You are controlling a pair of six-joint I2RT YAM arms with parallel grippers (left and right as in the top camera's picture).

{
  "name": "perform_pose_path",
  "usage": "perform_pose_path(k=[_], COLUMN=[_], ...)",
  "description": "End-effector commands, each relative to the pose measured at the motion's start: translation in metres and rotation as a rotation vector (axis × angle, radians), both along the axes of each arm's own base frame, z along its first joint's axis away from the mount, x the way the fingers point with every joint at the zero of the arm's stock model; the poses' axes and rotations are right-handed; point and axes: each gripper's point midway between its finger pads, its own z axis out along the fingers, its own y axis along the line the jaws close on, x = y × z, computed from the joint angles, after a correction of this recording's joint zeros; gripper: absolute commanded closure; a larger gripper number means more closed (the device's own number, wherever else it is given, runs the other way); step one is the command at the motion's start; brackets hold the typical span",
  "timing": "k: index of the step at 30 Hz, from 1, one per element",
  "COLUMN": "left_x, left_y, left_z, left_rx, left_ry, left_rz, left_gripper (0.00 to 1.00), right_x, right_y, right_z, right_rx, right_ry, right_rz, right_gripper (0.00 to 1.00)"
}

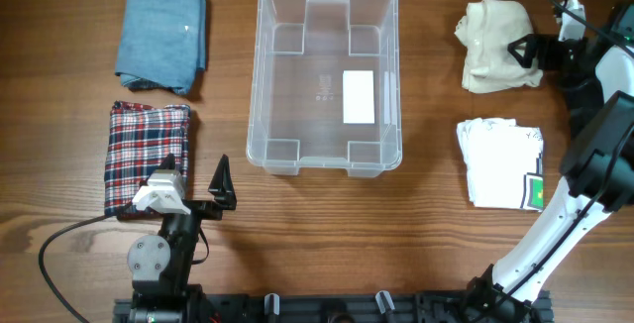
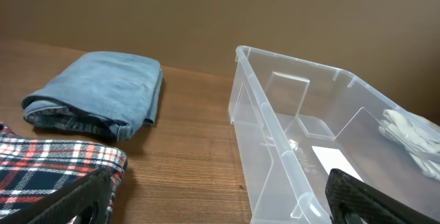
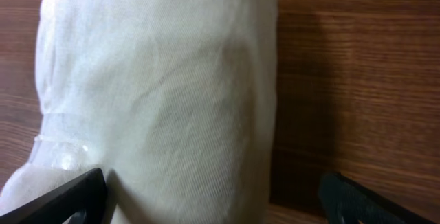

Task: Pack container
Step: 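Move the right gripper to the cream cloth and grasp it, then lift the cream cloth and carry it over the clear bin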

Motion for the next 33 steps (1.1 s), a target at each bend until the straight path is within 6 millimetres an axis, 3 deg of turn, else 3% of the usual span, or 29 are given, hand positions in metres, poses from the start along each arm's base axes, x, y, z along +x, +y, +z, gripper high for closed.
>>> perform_pose_path(k=[1, 8, 17, 18, 21, 23, 28, 33], left_x=[0.000, 0.000, 0.000, 0.000, 0.000, 0.000, 0.000, 0.000], left_y=[0.002, 0.002, 0.002, 0.002, 0.002, 0.002, 0.002, 0.002], left_z=[-0.002, -0.002, -0.002, -0.002, -0.002, -0.002, -0.002, -0.002], left_rx=[-0.002, -0.002, -0.002, -0.002, -0.002, -0.002, -0.002, -0.001], left_ry=[0.003, 0.003, 0.003, 0.004, 0.003, 0.003, 0.003, 0.004], left_rz=[0.012, 0.012, 0.012, 0.012, 0.012, 0.012, 0.012, 0.012], left_gripper=[0.00, 0.00, 0.00, 0.00, 0.00, 0.00, 0.00, 0.00], right_x=[0.003, 0.002, -0.004, -0.003, 0.000, 0.000, 0.006, 0.014], right_y=[0.031, 0.054, 0.076, 0.076, 0.074, 0.073, 0.071, 0.081], right_z=[-0.022, -0.029, -0.041, -0.041, -0.040, -0.039, -0.021, 0.037], right_rx=[0.042, 0.090, 0.276, 0.283, 0.326, 0.350, 0.400, 0.479], right_ry=[0.024, 0.039, 0.076, 0.082, 0.106, 0.122, 0.120, 0.021], right_rz=[0.081, 0.122, 0.113, 0.102, 0.038, 0.002, -0.060, -0.016], right_gripper=[0.00, 0.00, 0.01, 0.07, 0.37, 0.51, 0.72, 0.81])
